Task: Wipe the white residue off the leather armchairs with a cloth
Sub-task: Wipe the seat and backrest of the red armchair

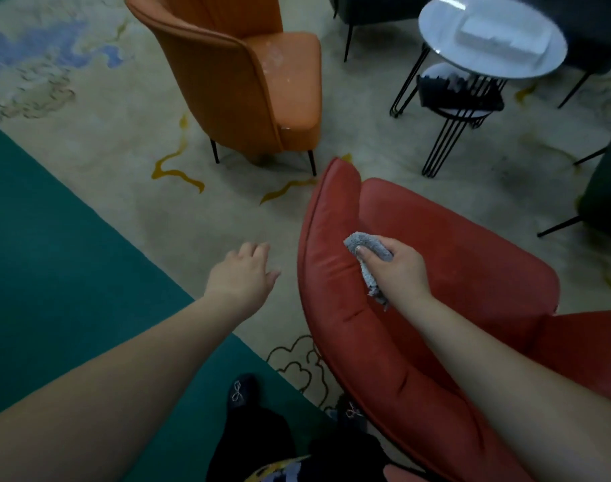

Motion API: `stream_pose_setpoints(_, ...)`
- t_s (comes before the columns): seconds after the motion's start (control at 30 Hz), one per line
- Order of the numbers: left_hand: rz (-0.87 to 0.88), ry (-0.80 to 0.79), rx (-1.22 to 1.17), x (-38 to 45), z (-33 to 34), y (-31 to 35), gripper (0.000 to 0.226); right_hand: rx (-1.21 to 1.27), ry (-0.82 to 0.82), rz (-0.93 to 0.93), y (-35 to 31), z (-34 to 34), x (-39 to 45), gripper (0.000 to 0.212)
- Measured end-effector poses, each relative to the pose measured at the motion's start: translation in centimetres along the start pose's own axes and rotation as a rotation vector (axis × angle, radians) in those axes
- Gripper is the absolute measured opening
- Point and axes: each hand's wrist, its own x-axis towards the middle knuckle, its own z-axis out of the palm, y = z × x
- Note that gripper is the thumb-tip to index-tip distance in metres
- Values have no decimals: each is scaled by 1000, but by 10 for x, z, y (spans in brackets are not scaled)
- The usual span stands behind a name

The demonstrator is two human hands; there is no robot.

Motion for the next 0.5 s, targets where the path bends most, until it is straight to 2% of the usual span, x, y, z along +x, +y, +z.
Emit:
stream_pose_setpoints(0.1, 68, -14, 50, 2, -12, -38, 61, -36, 30, -53, -29, 33, 5, 24)
stream_pose_setpoints(0.2, 122, 24, 92, 7, -25, -78, 61, -42, 46, -60, -55, 72, 10, 15)
stream_pose_setpoints(0.3, 154, 38, 122, 16, -40, -115, 62, -64, 55, -58, -75, 105, 16, 16)
stream_pose_setpoints(0.5, 206, 52, 179, 44, -61, -163, 63, -61, 102, -34, -103, 139, 27, 11)
